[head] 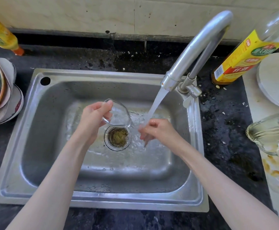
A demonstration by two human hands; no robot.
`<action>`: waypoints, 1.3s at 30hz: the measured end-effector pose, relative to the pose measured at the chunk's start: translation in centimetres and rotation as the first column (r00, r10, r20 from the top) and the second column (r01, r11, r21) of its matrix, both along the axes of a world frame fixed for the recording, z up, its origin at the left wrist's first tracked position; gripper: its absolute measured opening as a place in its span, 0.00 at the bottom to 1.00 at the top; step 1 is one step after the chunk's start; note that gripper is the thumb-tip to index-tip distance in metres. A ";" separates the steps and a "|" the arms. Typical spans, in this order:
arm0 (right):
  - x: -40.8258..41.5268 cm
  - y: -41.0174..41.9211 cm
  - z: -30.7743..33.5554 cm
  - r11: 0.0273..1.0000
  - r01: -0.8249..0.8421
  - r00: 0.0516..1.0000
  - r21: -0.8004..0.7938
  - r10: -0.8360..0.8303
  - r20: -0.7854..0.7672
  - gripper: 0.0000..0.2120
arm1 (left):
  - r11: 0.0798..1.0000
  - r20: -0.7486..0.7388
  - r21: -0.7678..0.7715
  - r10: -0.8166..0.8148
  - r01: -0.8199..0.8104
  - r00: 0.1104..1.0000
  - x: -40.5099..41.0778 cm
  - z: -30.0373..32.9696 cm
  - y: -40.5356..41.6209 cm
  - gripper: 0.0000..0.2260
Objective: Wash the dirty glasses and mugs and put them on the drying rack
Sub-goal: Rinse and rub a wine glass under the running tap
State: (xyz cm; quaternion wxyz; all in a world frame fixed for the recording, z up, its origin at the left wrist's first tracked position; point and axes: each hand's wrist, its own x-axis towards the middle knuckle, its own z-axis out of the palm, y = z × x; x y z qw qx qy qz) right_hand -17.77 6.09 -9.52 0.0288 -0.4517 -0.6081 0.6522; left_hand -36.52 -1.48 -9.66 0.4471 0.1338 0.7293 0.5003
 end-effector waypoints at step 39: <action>0.1 -2.9 -4.8 0.674 0.530 0.844 -0.515 -0.476 0.246 0.10 | 0.972 -0.041 -0.135 0.190 -0.193 0.981 4.0 -2.7 -4.0 0.10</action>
